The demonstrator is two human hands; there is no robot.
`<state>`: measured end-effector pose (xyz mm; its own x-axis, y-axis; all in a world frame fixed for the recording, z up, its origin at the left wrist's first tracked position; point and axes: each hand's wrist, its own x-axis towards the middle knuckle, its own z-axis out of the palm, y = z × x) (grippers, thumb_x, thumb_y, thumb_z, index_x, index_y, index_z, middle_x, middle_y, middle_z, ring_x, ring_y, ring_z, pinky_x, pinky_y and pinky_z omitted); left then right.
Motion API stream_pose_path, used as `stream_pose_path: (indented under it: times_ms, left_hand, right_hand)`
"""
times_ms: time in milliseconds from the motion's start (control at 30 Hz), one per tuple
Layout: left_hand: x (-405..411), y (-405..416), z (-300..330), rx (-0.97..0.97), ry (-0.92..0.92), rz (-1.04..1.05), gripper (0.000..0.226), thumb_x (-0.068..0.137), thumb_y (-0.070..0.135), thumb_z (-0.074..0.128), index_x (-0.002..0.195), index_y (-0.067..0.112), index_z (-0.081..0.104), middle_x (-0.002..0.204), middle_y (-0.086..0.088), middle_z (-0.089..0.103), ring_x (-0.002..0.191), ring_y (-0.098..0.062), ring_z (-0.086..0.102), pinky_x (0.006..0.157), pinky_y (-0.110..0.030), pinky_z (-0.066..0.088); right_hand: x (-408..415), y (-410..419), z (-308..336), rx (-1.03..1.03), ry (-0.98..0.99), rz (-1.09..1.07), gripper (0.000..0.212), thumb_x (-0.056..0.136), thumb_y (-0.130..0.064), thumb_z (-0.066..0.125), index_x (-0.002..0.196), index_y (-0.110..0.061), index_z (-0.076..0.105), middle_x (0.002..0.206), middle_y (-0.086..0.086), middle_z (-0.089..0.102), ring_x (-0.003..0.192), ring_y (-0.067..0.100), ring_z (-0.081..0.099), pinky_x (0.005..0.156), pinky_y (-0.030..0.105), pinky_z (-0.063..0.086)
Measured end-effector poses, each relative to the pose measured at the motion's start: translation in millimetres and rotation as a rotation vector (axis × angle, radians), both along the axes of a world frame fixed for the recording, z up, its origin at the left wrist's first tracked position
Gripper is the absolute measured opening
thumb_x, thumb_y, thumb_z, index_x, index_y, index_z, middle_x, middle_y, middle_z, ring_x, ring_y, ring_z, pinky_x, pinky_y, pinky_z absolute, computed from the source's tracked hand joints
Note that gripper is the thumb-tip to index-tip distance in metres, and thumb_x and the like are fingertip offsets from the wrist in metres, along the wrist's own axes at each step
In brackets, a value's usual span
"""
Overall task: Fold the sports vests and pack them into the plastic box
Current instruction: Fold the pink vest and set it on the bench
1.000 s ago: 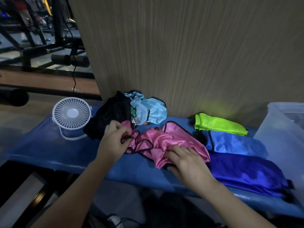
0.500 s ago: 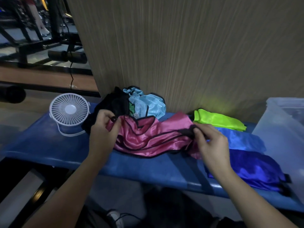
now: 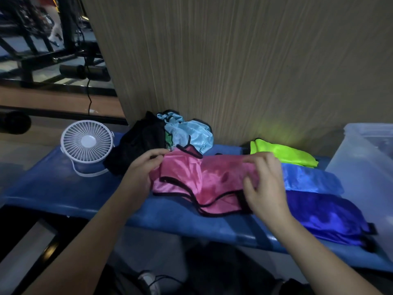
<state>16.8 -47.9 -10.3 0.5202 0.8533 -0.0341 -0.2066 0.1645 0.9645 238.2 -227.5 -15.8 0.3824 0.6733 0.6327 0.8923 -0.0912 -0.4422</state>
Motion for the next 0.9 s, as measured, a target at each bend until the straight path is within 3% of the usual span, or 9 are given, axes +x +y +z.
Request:
stream_pose_path:
  times_ms: [100, 167, 300, 433, 533, 600, 700, 800, 900]
  left_hand:
    - [6.1, -5.8, -1.6, -0.04, -0.047, -0.146, 0.028, 0.101, 0.012, 0.046, 0.117, 0.002, 0.066, 0.111, -0.022, 0.071, 0.099, -0.032, 0.068, 0.086, -0.039, 0.057]
    - [10.6, -12.1, -2.4, -0.054, -0.082, -0.236, 0.034, 0.098, 0.017, 0.048, 0.122, 0.0, 0.063, 0.118, -0.025, 0.069, 0.103, -0.033, 0.068, 0.086, -0.041, 0.059]
    - [15.8, -21.7, -4.9, -0.053, -0.125, -0.393, 0.04, 0.097, 0.008, 0.042, 0.132, -0.003, 0.059, 0.13, -0.025, 0.063, 0.113, -0.032, 0.065, 0.091, -0.04, 0.056]
    - [15.1, -27.6, -3.1, 0.026, -0.073, -0.453, 0.054, 0.09, -0.01, 0.047, 0.14, 0.009, 0.053, 0.135, -0.018, 0.062, 0.114, -0.026, 0.064, 0.09, -0.035, 0.055]
    - [15.0, -31.6, -4.3, 0.125, -0.018, -0.477, 0.068, 0.089, -0.016, 0.056, 0.144, 0.022, 0.045, 0.132, -0.012, 0.064, 0.112, -0.026, 0.065, 0.089, -0.036, 0.056]
    - [15.6, -32.7, -6.3, 0.207, 0.011, -0.479, 0.069, 0.089, -0.012, 0.062, 0.144, 0.026, 0.044, 0.13, -0.013, 0.063, 0.112, -0.028, 0.065, 0.091, -0.038, 0.055]
    - [16.6, -34.2, -8.4, 0.26, 0.039, -0.486, 0.064, 0.09, -0.005, 0.066, 0.143, 0.025, 0.046, 0.131, -0.018, 0.059, 0.113, -0.026, 0.063, 0.096, -0.038, 0.051]
    - [16.2, -34.6, -9.0, 0.277, 0.073, -0.494, 0.062, 0.088, 0.014, 0.07, 0.144, 0.02, 0.045, 0.138, -0.009, 0.057, 0.12, -0.017, 0.058, 0.099, -0.029, 0.045]
    - [17.9, -35.7, -13.3, 0.328, 0.131, -0.492, 0.081, 0.076, 0.005, 0.079, 0.147, 0.017, 0.041, 0.149, 0.001, 0.049, 0.14, -0.011, 0.044, 0.108, -0.03, 0.042]
  right_hand:
    - [-29.9, 4.6, -3.7, -0.095, 0.032, 0.318, 0.031, 0.093, -0.027, 0.058, 0.121, -0.016, 0.062, 0.116, -0.002, 0.055, 0.111, 0.018, 0.054, 0.098, 0.033, 0.044]
    - [-45.7, 10.1, -10.2, -0.156, 0.14, 0.417, 0.038, 0.094, -0.039, 0.061, 0.125, -0.017, 0.06, 0.119, -0.007, 0.055, 0.114, 0.012, 0.055, 0.099, 0.027, 0.044]
    - [-59.2, 20.0, -13.1, -0.114, 0.442, 0.416, 0.045, 0.087, -0.052, 0.062, 0.121, -0.022, 0.057, 0.112, -0.012, 0.06, 0.107, 0.001, 0.056, 0.093, 0.015, 0.041]
    - [-58.6, 26.5, -13.5, -0.039, 0.737, 0.394, 0.043, 0.079, -0.053, 0.07, 0.108, -0.024, 0.056, 0.093, -0.012, 0.061, 0.091, 0.005, 0.059, 0.087, 0.024, 0.048]
    - [-57.5, 29.5, -11.5, -0.016, 0.895, 0.391, 0.037, 0.083, -0.047, 0.075, 0.101, -0.019, 0.057, 0.081, -0.011, 0.058, 0.08, 0.004, 0.057, 0.079, 0.022, 0.046]
    - [-55.4, 30.2, -11.1, -0.01, 0.982, 0.372, 0.033, 0.084, -0.038, 0.074, 0.1, -0.013, 0.058, 0.08, 0.0, 0.06, 0.076, 0.007, 0.059, 0.078, 0.023, 0.046]
    - [-51.3, 30.6, -13.5, -0.029, 1.057, 0.336, 0.017, 0.091, -0.008, 0.07, 0.103, -0.007, 0.058, 0.073, 0.005, 0.057, 0.072, 0.014, 0.057, 0.075, 0.026, 0.046]
    - [-47.9, 29.8, -15.7, -0.053, 1.054, 0.327, 0.027, 0.088, 0.011, 0.06, 0.107, -0.007, 0.062, 0.072, 0.006, 0.052, 0.069, 0.02, 0.049, 0.066, 0.027, 0.042]
    - [-45.0, 26.3, -12.3, -0.065, 1.053, 0.352, 0.042, 0.085, 0.016, 0.057, 0.116, -0.012, 0.065, 0.068, 0.002, 0.048, 0.064, 0.016, 0.042, 0.059, 0.021, 0.036]
